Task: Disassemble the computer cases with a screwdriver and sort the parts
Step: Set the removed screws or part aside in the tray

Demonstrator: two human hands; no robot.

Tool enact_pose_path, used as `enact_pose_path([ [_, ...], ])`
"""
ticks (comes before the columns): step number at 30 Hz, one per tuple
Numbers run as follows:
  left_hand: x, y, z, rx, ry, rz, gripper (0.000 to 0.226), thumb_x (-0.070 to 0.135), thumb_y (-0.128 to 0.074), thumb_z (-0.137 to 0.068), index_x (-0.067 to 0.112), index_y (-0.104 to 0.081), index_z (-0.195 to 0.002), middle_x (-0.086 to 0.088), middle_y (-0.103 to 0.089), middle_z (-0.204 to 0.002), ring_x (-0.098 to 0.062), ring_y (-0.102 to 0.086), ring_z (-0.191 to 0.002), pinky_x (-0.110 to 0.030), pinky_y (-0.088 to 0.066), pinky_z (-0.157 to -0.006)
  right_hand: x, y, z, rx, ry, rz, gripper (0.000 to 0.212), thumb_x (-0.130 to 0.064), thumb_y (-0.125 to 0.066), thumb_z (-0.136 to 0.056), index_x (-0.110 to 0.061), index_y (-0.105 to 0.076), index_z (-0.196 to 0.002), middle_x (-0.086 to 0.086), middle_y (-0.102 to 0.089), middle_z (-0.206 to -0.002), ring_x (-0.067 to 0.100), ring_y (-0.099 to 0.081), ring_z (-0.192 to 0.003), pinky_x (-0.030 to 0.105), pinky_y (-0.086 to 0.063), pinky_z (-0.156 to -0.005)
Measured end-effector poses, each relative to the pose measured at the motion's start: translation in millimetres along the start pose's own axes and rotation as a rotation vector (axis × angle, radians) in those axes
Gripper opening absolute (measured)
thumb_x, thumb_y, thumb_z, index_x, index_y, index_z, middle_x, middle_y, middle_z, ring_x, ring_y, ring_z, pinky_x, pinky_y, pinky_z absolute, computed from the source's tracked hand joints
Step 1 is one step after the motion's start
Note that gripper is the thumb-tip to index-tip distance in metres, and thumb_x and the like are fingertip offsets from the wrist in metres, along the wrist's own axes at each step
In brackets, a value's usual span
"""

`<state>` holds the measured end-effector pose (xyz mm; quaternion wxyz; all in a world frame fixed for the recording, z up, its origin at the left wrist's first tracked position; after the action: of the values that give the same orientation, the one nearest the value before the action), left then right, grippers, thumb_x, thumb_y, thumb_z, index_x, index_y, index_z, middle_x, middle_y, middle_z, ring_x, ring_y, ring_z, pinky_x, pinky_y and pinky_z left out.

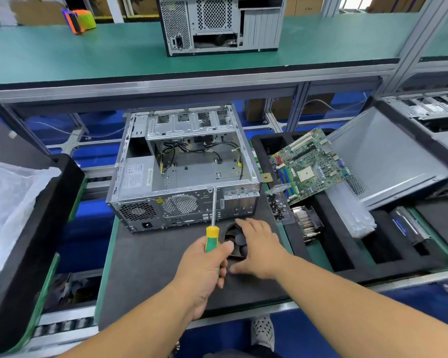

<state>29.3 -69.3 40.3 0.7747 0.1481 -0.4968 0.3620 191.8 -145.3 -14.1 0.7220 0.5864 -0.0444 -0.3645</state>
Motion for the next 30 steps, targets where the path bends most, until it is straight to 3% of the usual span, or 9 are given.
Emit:
enact_pose_path([
  [4, 2.7, -6.1, 0.7, 0.008, 0.006, 0.001, 0.016, 0.023, -0.068, -0.099, 0.014, -0.057, -0.091, 0.0, -0.054, -0.064, -0.013, -0.047, -0.055, -0.029, -0.038, -0.046, 14.4, 2.4, -1.6, 0.08, 0.032, -0.053, 0.112, -0.049, -0.086, -0.069, -0.032, -0.021, -0.159, 0.0, -0.034, -0.148, 0.025, -0.027, -0.142, 0.04, -0.035, -0.116],
  [8, 14.6, -24.4, -2.4, -0.054, -0.042, 0.002, 0.015, 0.022, -0.068, -0.099, 0.013, -0.058, -0.091, -0.002, -0.054, -0.066, -0.014, -0.048, -0.055, -0.029, -0.039, -0.046, 34.2, 13.1, 16.8, 0.197, 0.037, -0.234, 0.109, -0.062, -0.081, -0.061, -0.037, -0.03, -0.155, -0.009, -0.04, -0.14, 0.014, -0.036, -0.135, 0.034, -0.039, -0.113],
  [15, 29.6, -89.0, -2.2, -0.286, -0.065, 0.01, 0.024, 0.028, -0.066, -0.1, 0.013, -0.056, -0.085, -0.007, -0.056, -0.071, -0.019, -0.049, -0.06, -0.033, -0.043, -0.052, 122.9, 32.3, 73.4, 0.454, -0.284, -0.859, 0.103, -0.054, -0.093, -0.052, -0.039, -0.048, -0.143, -0.015, -0.05, -0.144, -0.009, -0.048, -0.126, 0.021, -0.04, -0.106],
  [18, 34.5, -119.3, -2.6, -0.359, -0.057, 0.004, 0.022, 0.029, -0.062, -0.103, 0.011, -0.059, -0.09, -0.009, -0.059, -0.073, -0.02, -0.053, -0.063, -0.032, -0.045, -0.056, 169.4, 40.3, 97.1, 0.524, -0.463, -1.015, 0.111, -0.057, -0.091, -0.049, -0.037, -0.045, -0.148, -0.013, -0.047, -0.146, 0.001, -0.047, -0.129, 0.025, -0.036, -0.103],
  [21, 38.1, -151.1, -5.6, -0.416, -0.033, -0.019, 0.023, 0.032, -0.058, -0.105, 0.01, -0.062, -0.1, -0.008, -0.065, -0.08, -0.019, -0.06, -0.072, -0.033, -0.049, -0.063, 205.4, 50.2, 113.9, 0.561, -0.603, -1.155, 0.118, -0.06, -0.09, -0.049, -0.032, -0.043, -0.153, -0.01, -0.05, -0.146, 0.009, -0.051, -0.129, 0.033, -0.042, -0.102],
  [23, 39.6, -176.2, -9.1, -0.459, -0.015, -0.03, 0.023, 0.034, -0.056, -0.106, 0.012, -0.063, -0.104, -0.008, -0.069, -0.085, -0.02, -0.063, -0.079, -0.034, -0.051, -0.068, 224.7, 55.2, 120.3, 0.582, -0.681, -1.237, 0.117, -0.065, -0.086, -0.049, -0.031, -0.043, -0.152, -0.004, -0.056, -0.141, 0.016, -0.059, -0.123, 0.041, -0.047, -0.106],
  [25, 39.6, -204.7, -14.3, -0.491, 0.01, -0.038, 0.023, 0.034, -0.055, -0.106, 0.013, -0.065, -0.107, -0.007, -0.072, -0.09, -0.021, -0.066, -0.084, -0.034, -0.053, -0.071, 240.2, 59.2, 123.3, 0.595, -0.74, -1.287, 0.113, -0.071, -0.08, -0.054, -0.03, -0.042, -0.153, -0.004, -0.053, -0.144, 0.02, -0.056, -0.127, 0.049, -0.044, -0.112],
  [28, 36.9, -245.7, -22.4, -0.504, 0.033, -0.054, 0.023, 0.033, -0.054, -0.107, 0.014, -0.066, -0.111, -0.008, -0.075, -0.095, -0.021, -0.067, -0.088, -0.035, -0.053, -0.073, 254.0, 61.0, 119.3, 0.619, -0.789, -1.515, 0.083, -0.063, -0.072, -0.081, -0.025, -0.045, -0.15, -0.005, -0.053, -0.146, 0.021, -0.057, -0.124, 0.052, -0.043, -0.113],
  [30, 35.3, -269.6, -27.6, -0.505, 0.035, -0.071, 0.024, 0.034, -0.054, -0.107, 0.016, -0.067, -0.112, -0.008, -0.076, -0.099, -0.021, -0.068, -0.09, -0.038, -0.053, -0.077, 255.4, 61.1, 112.8, 0.663, -0.769, -1.752, 0.059, -0.051, -0.064, -0.097, -0.02, -0.051, -0.145, 0.003, -0.062, -0.14, 0.024, -0.063, -0.121, 0.051, -0.044, -0.112],
])
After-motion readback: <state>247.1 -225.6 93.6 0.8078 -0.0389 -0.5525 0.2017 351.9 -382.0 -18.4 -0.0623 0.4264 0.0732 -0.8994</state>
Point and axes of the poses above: each hand's wrist, its own z-axis away from the middle knuckle, its own y-axis out of the back of the hand, x = y × z, the point moved 3 cm from there along -z, towards the middle knuckle
